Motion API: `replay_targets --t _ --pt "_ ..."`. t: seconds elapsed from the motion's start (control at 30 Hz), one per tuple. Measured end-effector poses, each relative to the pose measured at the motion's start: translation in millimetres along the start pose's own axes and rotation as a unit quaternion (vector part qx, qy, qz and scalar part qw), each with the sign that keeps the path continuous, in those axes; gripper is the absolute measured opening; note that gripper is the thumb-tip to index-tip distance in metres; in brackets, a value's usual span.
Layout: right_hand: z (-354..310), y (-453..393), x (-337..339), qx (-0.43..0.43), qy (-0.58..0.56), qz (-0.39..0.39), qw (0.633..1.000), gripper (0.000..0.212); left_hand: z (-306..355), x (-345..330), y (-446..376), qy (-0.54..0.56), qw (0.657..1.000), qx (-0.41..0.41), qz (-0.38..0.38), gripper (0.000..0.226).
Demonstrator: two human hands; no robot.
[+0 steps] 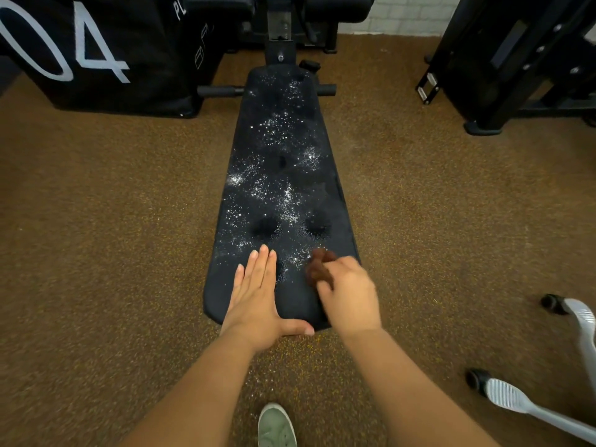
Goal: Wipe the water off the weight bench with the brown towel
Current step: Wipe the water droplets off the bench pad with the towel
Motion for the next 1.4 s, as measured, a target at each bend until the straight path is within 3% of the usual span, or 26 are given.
replay_targets --t 0.1,0.2,0.27,0.4,0.47,0.6,0.7,0.77,0.8,0.83,0.9,1.0,1.1,1.4 --pt "-27 24 -17 0.085 -0.033 -0.072 0.993 0.023 1 0 2 0.005 1.0 -0.002 -0.003 0.143" --pt "-5 45 -2 0.115 -0.003 -0.138 0.984 0.029 1 1 3 0.012 1.0 0.002 -0.007 0.144" --pt "23 43 17 0.064 0.013 -0.122 0.99 0.028 1 2 4 0.01 1.0 0.003 -0.003 0.145" --pt "33 11 30 -0.051 0.016 -0.014 0.998 0.016 1 1 3 0.0 1.0 0.0 0.005 0.144" --pt "6 0 12 -0.049 0.006 -0.002 0.999 0.018 -1 1 2 0.0 1.0 -0.001 0.012 0.145" --pt "-31 2 -15 -0.007 -0.03 -0.051 0.998 0.017 -3 -2 -1 0.022 1.0 -0.007 -0.013 0.146" --pt "-24 2 -15 -0.023 -0.152 -0.111 0.982 0.022 -6 4 4 0.028 0.998 -0.03 -0.041 0.143" --pt "-23 8 -21 -0.096 -0.353 -0.142 0.92 0.037 -10 19 16 0.035 0.998 -0.045 -0.01 0.126" --pt "-18 11 -20 -0.127 -0.411 -0.116 0.895 0.039 -6 28 26 0.055 0.997 -0.051 0.009 0.113" --pt "-8 10 -13 -0.134 -0.413 -0.066 0.898 0.036 2 35 36 0.077 0.995 -0.062 0.019 0.101" --pt "13 2 14 -0.074 -0.25 0.048 0.964 0.033 31 37 52 0.1 0.99 -0.102 0.019 0.083" --pt "16 -10 17 0.018 -0.066 0.105 0.992 0.035 57 16 46 0.064 0.991 -0.106 0.044 0.068" --pt "18 -13 -8 0.033 -0.025 0.114 0.993 0.037 47 -11 23 0.023 0.996 -0.053 0.073 0.068" --pt "20 -7 -11 0.045 -0.025 0.14 0.989 0.042 28 -5 25 0.059 0.981 -0.136 0.122 0.029"
Point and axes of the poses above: each hand's wrist, its own y-axis away from the middle knuckle, its own x-axis out of the back of the hand, z = x × y, the point moved 9 cm from there along -y, towards the middle knuckle, and after that the axes turned 13 degrees about x, right-handed, at the moved point
